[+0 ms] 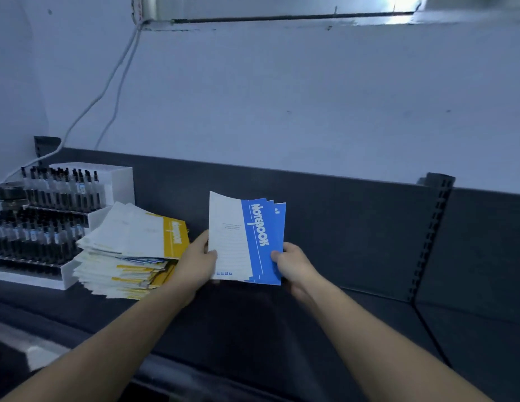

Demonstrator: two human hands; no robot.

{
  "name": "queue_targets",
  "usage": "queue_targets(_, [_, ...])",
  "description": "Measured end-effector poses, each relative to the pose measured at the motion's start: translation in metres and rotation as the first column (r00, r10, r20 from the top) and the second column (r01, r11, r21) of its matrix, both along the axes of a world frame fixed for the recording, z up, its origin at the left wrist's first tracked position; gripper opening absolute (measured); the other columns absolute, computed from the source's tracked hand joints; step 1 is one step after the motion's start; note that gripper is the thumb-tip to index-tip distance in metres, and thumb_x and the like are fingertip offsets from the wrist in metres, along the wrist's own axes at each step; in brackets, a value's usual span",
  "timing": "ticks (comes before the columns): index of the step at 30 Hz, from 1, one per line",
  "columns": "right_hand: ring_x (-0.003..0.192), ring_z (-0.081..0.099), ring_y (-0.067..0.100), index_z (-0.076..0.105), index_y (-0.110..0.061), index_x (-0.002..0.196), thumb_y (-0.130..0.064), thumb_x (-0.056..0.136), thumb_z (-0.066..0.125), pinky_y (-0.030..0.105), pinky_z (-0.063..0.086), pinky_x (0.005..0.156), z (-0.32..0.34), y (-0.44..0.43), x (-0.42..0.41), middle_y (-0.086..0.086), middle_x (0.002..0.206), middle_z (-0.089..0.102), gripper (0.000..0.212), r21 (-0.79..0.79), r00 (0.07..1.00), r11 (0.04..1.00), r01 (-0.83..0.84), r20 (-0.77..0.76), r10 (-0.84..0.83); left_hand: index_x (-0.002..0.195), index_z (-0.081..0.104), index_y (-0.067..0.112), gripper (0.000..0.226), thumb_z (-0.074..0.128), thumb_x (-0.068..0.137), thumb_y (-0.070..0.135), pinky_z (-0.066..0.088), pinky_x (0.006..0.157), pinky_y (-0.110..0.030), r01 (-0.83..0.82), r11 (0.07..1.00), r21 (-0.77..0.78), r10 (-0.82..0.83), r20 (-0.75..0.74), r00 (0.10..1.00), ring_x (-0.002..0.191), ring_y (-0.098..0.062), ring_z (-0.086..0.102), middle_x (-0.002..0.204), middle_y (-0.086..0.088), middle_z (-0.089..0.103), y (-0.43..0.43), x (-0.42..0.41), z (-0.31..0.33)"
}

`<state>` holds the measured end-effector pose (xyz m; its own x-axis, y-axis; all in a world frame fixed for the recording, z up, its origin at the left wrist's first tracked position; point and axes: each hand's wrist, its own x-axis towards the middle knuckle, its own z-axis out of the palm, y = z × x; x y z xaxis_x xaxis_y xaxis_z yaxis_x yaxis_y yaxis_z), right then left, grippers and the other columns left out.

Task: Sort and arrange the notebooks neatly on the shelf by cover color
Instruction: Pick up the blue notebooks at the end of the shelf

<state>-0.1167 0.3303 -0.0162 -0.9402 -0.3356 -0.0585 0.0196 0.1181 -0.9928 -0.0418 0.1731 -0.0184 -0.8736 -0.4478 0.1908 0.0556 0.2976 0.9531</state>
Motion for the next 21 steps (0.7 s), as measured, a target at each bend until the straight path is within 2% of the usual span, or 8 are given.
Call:
queue_targets(2, [0.096,0.068,0.026,0.056,-0.016,0.094,-0.007,0.098,0.038,0.041,0.057,0.083,-0.005,0.022,0.010,0.006,0.106,0.069,0.021,0.022,0.997,0.997,0.077,-0.016,-0.077,0.124,0.047,0.030,0.037,0.041,0.098,0.003,0.059,0.069,-0.042,0.033,0.999,-0.017,-0.033,0.033,0.999,0.083,-0.013,0.066,0.098,0.005,0.065,0.017,0.003,-0.006])
queue_targets(6, [0.082,0.060,0.020,0.055,-0.012,0.102,-0.010,0.100,0.036,0.027,0.048,0.062,-0.012,0.074,0.033,0.010,0.103,0.067,0.020,0.110,0.977,0.972,0.206,-0.076,-0.199,0.126,0.049,0.024,0.038,0.043,0.097,0.001,0.059,0.061,-0.039,0.155,0.988,-0.008,-0.154,0.057,0.986,0.082,-0.021,0.069,0.098,-0.002,0.069,0.062,0.008,-0.015])
queue_targets(8, [0.079,0.056,0.019,0.054,-0.011,0.107,-0.011,0.100,0.036,0.027,0.045,0.059,-0.013,0.104,0.044,0.010,0.100,0.066,0.019,0.141,0.965,0.956,0.256,-0.103,-0.243,0.121,0.052,0.024,0.036,0.042,0.096,0.000,0.057,0.056,-0.036,0.222,0.975,0.001,-0.222,0.053,0.974,0.077,-0.023,0.069,0.095,-0.003,0.071,0.087,0.010,-0.017])
queue_targets(10, [0.070,0.054,0.017,0.053,-0.011,0.107,-0.013,0.100,0.038,0.028,0.044,0.059,-0.013,0.137,0.052,0.005,0.086,0.061,0.016,0.158,0.953,0.943,0.292,-0.134,-0.272,0.118,0.054,0.026,0.036,0.041,0.097,0.001,0.053,0.055,-0.034,0.281,0.960,0.016,-0.281,0.044,0.959,0.074,-0.022,0.067,0.094,-0.002,0.072,0.114,0.011,-0.018])
queue_targets(12, [0.068,0.054,0.015,0.052,-0.013,0.104,-0.015,0.101,0.039,0.024,0.045,0.057,-0.014,0.170,0.061,0.000,0.083,0.058,0.014,0.175,0.937,0.927,0.333,-0.171,-0.304,0.116,0.054,0.028,0.034,0.041,0.098,0.003,0.050,0.055,-0.031,0.332,0.943,0.022,-0.332,0.042,0.942,0.074,-0.020,0.066,0.096,-0.001,0.072,0.143,0.013,-0.018])
queue_targets(16, [0.087,0.059,0.014,0.055,-0.017,0.109,-0.020,0.100,0.041,0.026,0.048,0.070,-0.019,0.237,0.078,-0.007,0.097,0.060,0.017,0.218,0.873,0.863,0.456,-0.296,-0.387,0.112,0.053,0.033,0.033,0.042,0.098,0.005,0.047,0.053,-0.028,0.411,0.912,-0.008,-0.410,0.030,0.911,0.073,-0.017,0.064,0.095,0.000,0.072,0.207,0.017,-0.019])
queue_targets(18, [0.086,0.059,0.011,0.055,-0.020,0.107,-0.021,0.100,0.042,0.027,0.048,0.070,-0.022,0.273,0.086,-0.009,0.097,0.061,0.015,0.214,0.853,0.844,0.492,-0.313,-0.418,0.113,0.054,0.032,0.032,0.043,0.098,0.006,0.045,0.052,-0.027,0.444,0.896,-0.020,-0.444,0.026,0.896,0.071,-0.016,0.063,0.094,0.000,0.072,0.243,0.018,-0.021])
queue_targets(21, [0.090,0.060,0.016,0.056,-0.019,0.107,-0.023,0.099,0.042,0.033,0.051,0.077,-0.026,0.331,0.096,-0.007,0.099,0.062,0.017,0.251,0.834,0.809,0.531,-0.327,-0.445,0.116,0.055,0.029,0.031,0.044,0.098,0.007,0.045,0.051,-0.027,0.489,0.872,-0.032,-0.488,0.032,0.872,0.069,-0.016,0.062,0.092,-0.001,0.072,0.298,0.020,-0.026])
